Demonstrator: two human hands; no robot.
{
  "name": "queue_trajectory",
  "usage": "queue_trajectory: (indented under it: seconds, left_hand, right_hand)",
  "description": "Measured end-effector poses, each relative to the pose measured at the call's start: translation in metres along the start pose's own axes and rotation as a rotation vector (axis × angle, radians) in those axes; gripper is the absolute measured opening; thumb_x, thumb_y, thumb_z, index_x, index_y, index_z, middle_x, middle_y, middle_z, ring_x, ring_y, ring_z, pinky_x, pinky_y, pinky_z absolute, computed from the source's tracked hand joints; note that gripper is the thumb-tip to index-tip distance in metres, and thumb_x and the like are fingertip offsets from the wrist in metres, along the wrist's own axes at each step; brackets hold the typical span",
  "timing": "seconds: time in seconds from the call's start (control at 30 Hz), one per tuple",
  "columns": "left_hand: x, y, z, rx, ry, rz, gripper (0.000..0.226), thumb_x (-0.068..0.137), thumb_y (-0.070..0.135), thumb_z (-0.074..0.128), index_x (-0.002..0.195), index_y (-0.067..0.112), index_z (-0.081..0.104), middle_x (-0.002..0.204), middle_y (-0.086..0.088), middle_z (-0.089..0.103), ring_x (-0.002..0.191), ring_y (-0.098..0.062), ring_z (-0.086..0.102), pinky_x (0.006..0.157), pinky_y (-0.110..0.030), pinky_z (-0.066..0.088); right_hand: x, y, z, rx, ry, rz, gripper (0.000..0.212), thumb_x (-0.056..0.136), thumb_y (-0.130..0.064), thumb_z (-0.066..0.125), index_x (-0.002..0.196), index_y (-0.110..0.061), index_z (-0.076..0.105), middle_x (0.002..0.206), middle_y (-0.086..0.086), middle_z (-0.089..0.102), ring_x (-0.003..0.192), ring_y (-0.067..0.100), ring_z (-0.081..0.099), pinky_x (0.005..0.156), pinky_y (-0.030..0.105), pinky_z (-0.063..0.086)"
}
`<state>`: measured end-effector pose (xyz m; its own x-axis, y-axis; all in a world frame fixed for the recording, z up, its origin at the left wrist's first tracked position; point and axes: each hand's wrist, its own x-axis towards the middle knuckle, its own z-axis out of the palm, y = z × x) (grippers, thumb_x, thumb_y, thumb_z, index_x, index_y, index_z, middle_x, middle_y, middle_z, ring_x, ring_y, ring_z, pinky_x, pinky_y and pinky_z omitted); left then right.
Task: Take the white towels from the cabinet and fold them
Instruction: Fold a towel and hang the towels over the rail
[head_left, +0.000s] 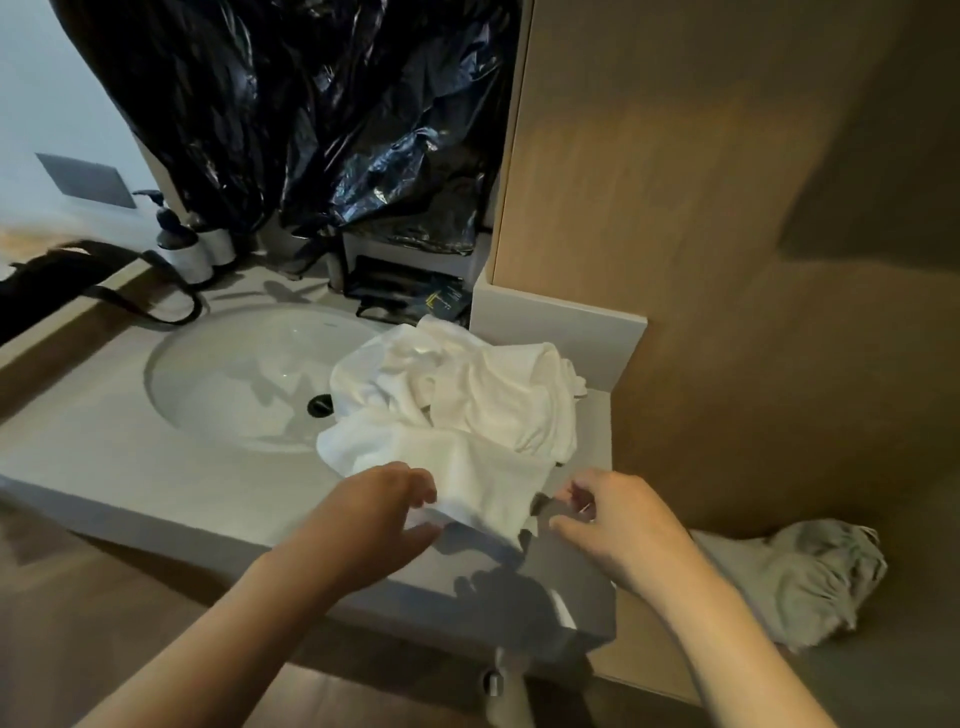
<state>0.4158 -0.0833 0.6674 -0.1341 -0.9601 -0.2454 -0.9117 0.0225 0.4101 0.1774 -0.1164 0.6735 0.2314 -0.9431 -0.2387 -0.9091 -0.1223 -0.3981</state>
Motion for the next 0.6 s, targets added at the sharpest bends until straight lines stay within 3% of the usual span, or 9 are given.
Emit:
queue_trajectory:
  seconds: [0.13,0.23,0.33,0.47,0.6]
  left_hand:
    - [0.011,-0.039,-0.02,0.017,0.028,0.04,0.032,0.09,0.043,0.062,0.118,0.03,0.06,0.117,0.012,0.061,0.099,-0.004,0.058,0.087,-0.018,0.05]
    - [0.02,-0.061,-0.028,0.004,0.058,0.057,0.031,0.09,0.043,0.06,0.118,0.03,0.059,0.118,0.013,0.06,0.1,-0.005,0.058,0.083,-0.015,0.045]
    - [0.031,-0.077,-0.032,-0.014,0.073,0.05,0.03,0.09,0.044,0.061,0.117,0.031,0.059,0.116,0.013,0.06,0.1,-0.006,0.058,0.086,-0.021,0.048]
    - [0.049,-0.088,-0.037,-0.024,0.081,0.034,0.028,0.09,0.042,0.06,0.116,0.03,0.06,0.113,0.014,0.06,0.099,-0.007,0.059,0.085,-0.025,0.05]
    - [0.074,-0.091,-0.044,-0.048,0.099,0.022,0.025,0.09,0.041,0.061,0.112,0.03,0.06,0.11,0.017,0.059,0.097,-0.005,0.059,0.079,-0.02,0.048]
  right_hand:
    - [0.011,-0.026,0.017,0.039,0.038,0.063,0.007,0.089,-0.033,0.064,0.093,-0.028,0.061,0.088,-0.011,0.061,0.079,0.006,0.057,0.063,0.02,0.048]
    - [0.024,-0.038,0.023,0.035,0.033,0.106,0.01,0.089,-0.034,0.065,0.097,-0.028,0.062,0.089,-0.012,0.062,0.079,0.005,0.058,0.069,0.022,0.053]
    - [0.04,-0.044,0.022,0.043,0.027,0.115,0.014,0.089,-0.035,0.066,0.1,-0.028,0.062,0.091,-0.013,0.062,0.082,0.004,0.057,0.066,0.019,0.047]
    - [0.068,-0.045,0.017,0.079,0.04,0.141,0.013,0.088,-0.033,0.065,0.098,-0.025,0.063,0.089,-0.01,0.063,0.082,0.008,0.059,0.073,0.029,0.054]
    - [0.1,-0.037,0.01,0.129,0.047,0.135,0.014,0.089,-0.029,0.065,0.101,-0.023,0.062,0.091,-0.011,0.062,0.085,0.008,0.059,0.076,0.028,0.053]
